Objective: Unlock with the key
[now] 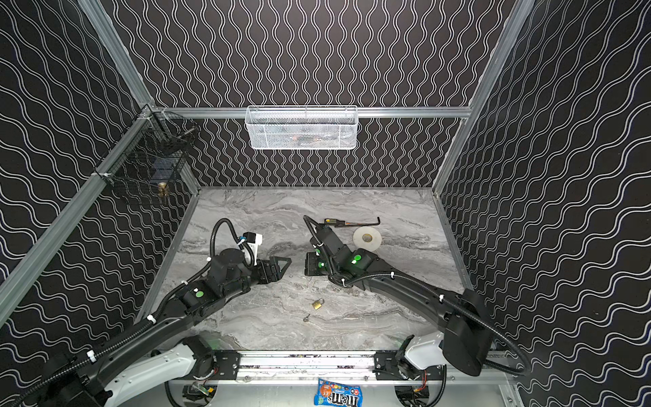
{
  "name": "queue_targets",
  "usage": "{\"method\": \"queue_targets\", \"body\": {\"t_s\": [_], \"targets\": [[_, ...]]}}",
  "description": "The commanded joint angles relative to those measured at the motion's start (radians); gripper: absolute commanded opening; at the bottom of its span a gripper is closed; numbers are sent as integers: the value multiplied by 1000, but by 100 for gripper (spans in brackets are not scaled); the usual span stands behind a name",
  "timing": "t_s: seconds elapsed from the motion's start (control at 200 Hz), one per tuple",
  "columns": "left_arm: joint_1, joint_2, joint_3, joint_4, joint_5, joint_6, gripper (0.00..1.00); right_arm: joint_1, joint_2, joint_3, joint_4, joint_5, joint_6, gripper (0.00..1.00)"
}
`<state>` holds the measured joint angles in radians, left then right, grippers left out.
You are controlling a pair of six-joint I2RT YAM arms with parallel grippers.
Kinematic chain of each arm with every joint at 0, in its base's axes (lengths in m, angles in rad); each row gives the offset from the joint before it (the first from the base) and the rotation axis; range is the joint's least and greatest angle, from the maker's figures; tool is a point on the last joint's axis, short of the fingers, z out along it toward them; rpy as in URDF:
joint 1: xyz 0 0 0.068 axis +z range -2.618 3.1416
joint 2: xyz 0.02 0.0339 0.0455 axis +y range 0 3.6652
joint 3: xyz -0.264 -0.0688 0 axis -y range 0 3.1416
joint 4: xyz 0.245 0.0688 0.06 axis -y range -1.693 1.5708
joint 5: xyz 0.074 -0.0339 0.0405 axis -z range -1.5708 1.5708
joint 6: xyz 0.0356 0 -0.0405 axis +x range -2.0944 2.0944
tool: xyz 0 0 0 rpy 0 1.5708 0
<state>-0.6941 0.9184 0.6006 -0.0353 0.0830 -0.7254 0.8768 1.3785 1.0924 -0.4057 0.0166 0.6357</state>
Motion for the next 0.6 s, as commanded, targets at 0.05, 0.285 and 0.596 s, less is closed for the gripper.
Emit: {"method": "queue_targets", "body": {"t_s": [0.05,0.285,0.596], "targets": [[-3,-21,-68,205,98,232,85,-5,-49,21,-48,-42,17,0],[-39,8,-143,409,165,432,79,-13,-114,31,-71,-76,29,0],[-141,131,-175,692,136,614,68,-17,-161,65,-93,-117,27,0]]}}
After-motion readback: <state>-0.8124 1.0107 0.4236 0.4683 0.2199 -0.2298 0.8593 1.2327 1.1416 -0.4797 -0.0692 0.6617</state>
